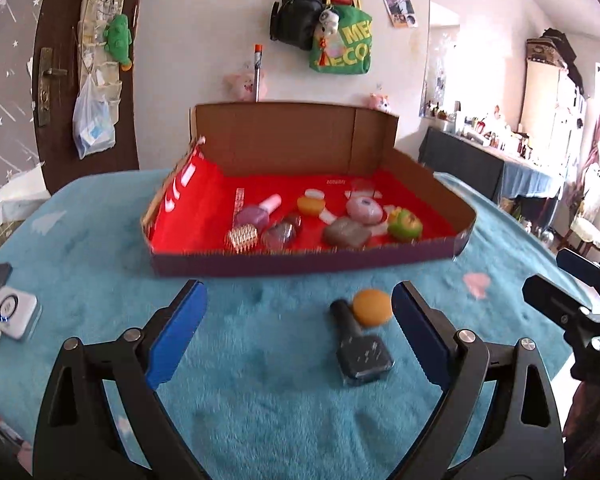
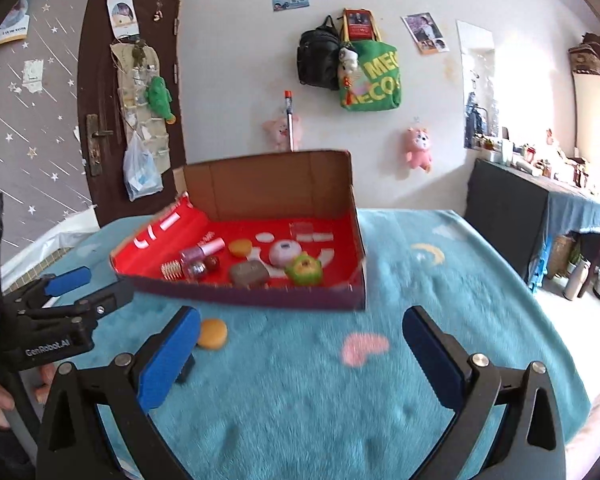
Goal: Organize rigid objects
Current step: 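Withdraw both tools from the box toward the remaining items, then grasp the black star-printed polish with left tool while right tool grasps the orange egg sponge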
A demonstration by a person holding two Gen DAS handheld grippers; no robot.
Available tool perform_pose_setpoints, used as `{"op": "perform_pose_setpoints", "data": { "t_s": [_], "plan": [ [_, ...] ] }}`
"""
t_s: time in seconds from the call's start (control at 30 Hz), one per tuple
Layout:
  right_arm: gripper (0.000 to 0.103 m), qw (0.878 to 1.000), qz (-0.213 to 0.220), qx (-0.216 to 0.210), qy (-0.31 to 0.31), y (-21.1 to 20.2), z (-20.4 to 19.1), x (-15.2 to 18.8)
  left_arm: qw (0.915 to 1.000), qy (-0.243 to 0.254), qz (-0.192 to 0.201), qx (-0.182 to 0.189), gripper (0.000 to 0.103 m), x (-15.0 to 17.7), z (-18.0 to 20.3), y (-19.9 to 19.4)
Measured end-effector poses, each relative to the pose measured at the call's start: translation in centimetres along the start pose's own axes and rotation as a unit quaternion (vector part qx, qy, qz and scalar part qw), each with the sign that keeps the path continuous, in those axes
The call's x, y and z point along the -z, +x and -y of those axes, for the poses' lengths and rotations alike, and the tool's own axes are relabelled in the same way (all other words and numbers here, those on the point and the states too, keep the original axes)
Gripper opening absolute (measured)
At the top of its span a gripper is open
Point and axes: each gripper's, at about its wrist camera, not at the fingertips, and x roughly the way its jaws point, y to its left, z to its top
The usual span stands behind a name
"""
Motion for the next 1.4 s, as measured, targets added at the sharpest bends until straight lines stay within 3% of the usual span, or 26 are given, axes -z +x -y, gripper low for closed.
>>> {"op": "perform_pose_setpoints", "data": {
  "t_s": [0.5,0.87,1.1,1.2,1.4],
  "plan": [
    [0.103,0.998,-0.047,-0.005,0.036,3.5,0.5,4.6,0.9989,-0.008,-0.045,-0.003,0.094,3.3,-0.2,2.2],
    [0.103,0.996,-0.056,0.016,0.061,3.6,3.0,4.9,0.9963,0.005,-0.077,0.038,0.094,2.4,2.6,3.3],
    [0.103,0.995,-0.063,0.018,0.076,3.6,4.5,4.9,0.9938,0.009,-0.111,0.007,0.095,2.5,2.4,5.4],
    [0.103,0.995,-0.063,0.019,0.073,3.6,4.6,4.7,0.9923,-0.003,-0.122,0.023,0.096,2.6,1.3,5.6],
    [0.103,0.995,-0.067,0.001,0.067,4.4,3.9,4.2,0.9934,0.014,-0.113,-0.016,0.096,2.4,-1.5,4.9]
  ]
}}
